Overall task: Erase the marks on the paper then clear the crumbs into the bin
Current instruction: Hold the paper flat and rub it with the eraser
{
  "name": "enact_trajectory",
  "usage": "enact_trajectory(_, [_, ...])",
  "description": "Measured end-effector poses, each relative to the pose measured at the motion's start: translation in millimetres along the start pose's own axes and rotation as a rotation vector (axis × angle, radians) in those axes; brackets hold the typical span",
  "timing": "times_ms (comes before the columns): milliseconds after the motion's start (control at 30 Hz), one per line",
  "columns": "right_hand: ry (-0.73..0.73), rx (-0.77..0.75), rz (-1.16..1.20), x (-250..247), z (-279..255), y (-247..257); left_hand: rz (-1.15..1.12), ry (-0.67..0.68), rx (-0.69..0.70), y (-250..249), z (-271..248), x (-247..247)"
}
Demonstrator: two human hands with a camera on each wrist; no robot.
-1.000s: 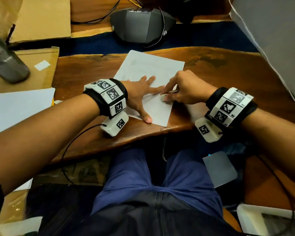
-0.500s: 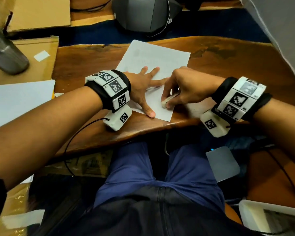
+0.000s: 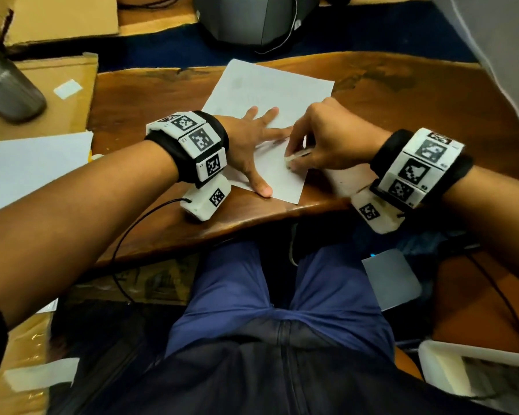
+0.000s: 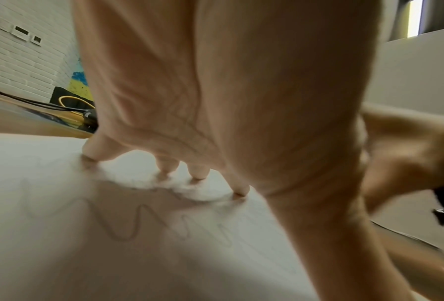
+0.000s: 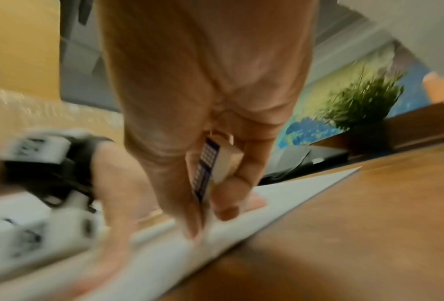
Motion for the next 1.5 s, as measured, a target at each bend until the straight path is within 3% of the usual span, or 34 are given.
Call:
enact_trajectory(67, [0.077,-0.035,-0.013,10.2,-4.3,10.0,-0.012,-0.004,0.0,0.1,-1.4,-0.2])
enact_trajectory(200, [-0.067,0.055,0.023,-10.9,-1.0,-9.9,-0.028,-0.011,-0.007,-0.3,0.1,1.3])
enact_trajectory(333, [0.091,-0.016,0.027,8.5,-8.6,7.6,-0.046,-0.006,-0.021,1.3,-1.1,3.6])
enact_trajectory(467, [-0.07,0.059,0.026,-7.9,-4.2,-8.5,-0.043,-0.015,-0.029,-0.4,-0.2,3.2])
enact_trajectory(600, [0.064,-0.003,-0.006,6.7,-12.1,7.3,-0.056,-0.009,-0.037,-0.8,-3.0,3.8])
enact_trajectory(733, [-0.074,0.063,0.021,-7.9,-11.8,-7.7,-0.047,-0.016,-0.047,-1.1,-1.9,3.3])
enact_trajectory(833, [0.066,0.002,-0.002,8.4,-15.5,7.4,-0.047,-0.011,-0.061,-1.6,-5.1,2.5])
enact_trajectory(967, [-0.071,0.088,0.009,-10.6,-11.9,-12.2,-0.037,-0.019,-0.055,-4.0,-4.0,2.1])
enact_trajectory(1100, [0.056,0.03,-0.008,3.2,-13.8,-0.8,-0.043,-0.013,-0.064,-2.3,-6.1,2.7])
enact_trajectory(1233, [-0.059,0.085,0.013,-6.8,-13.0,-11.0,-0.035,-0.021,-0.059,-3.0,-4.0,2.6])
enact_trajectory(1333, [0.062,-0.002,0.002,9.0,-16.0,9.4,-0.053,-0.011,-0.061,-2.2,-5.9,2.8])
enact_trajectory(1500, [-0.075,0.092,0.031,-8.7,-10.2,-10.7,-0.039,-0.025,-0.056,-3.2,-4.4,2.5])
Point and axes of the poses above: each hand's wrist, its own z-axis towards the middle knuckle, its own x-axis out of the palm, y = z × x, the point moved 8 cm from there along z, towards the middle knuckle, and after that the axes turned 2 degrees about x, right-handed, at the moved point
